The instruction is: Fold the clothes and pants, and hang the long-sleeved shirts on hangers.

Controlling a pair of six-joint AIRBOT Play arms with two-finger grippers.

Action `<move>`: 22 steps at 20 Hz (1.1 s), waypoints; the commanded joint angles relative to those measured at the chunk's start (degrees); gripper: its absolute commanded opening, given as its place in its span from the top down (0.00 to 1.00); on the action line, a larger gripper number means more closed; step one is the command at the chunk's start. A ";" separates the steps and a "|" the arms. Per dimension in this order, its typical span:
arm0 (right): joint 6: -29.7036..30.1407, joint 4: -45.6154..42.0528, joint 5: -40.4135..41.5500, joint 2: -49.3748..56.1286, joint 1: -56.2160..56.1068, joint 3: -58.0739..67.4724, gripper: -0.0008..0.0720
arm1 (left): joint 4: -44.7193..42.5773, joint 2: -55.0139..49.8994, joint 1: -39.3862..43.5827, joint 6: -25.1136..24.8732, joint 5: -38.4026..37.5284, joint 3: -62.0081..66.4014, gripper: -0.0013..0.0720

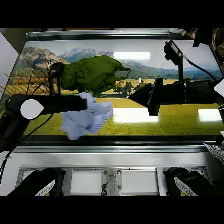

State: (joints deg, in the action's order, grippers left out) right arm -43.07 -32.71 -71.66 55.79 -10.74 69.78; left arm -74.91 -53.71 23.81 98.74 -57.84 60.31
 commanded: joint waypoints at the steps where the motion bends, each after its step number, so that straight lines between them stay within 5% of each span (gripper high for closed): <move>1: -3.21 -2.29 7.78 -0.63 3.98 0.07 0.96 | 1.16 -6.16 11.10 1.14 5.77 9.20 0.97; 4: -12.33 -13.00 11.65 -0.52 11.28 0.07 0.96 | 1.03 -17.27 14.64 1.11 8.24 16.83 0.96; 5: -16.02 -17.03 11.63 -0.39 13.40 0.04 0.96 | 1.03 -20.50 14.62 1.09 8.28 19.15 0.69; 6: -20.26 -21.35 11.52 -0.24 15.50 0.04 0.96 | 1.01 -23.39 13.84 1.14 8.00 21.42 0.13; 7: -23.19 -24.68 10.95 0.02 17.20 0.04 0.95 | 1.09 -25.40 12.41 1.22 7.02 23.28 0.05; 8: -24.94 -26.84 9.81 0.42 18.91 0.02 0.88 | 1.07 -26.77 10.36 1.20 5.35 24.70 0.08; 9: -25.79 -27.28 8.15 0.87 20.26 -0.02 0.59 | 1.22 -27.34 7.98 1.20 3.78 24.94 0.08; 10: -25.94 -27.32 5.92 1.51 21.18 -0.13 0.19 | 1.46 -27.34 5.75 1.18 2.25 24.11 0.08; 11: -25.94 -27.36 4.00 2.27 21.51 -0.50 0.05 | 1.49 -27.15 3.63 1.16 0.70 22.56 0.08; 17: -25.90 -27.52 2.67 7.50 21.27 -10.38 0.05 | 2.16 -27.56 -3.37 -0.70 0.94 5.84 0.08; 22: -23.43 -27.61 4.92 13.00 21.51 -17.27 0.05 | 25.90 -33.31 -6.82 -18.97 3.58 1.33 0.08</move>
State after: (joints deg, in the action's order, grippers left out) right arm -68.10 -60.07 -67.99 65.87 10.59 56.14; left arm -62.19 -84.14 18.92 90.08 -55.44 64.40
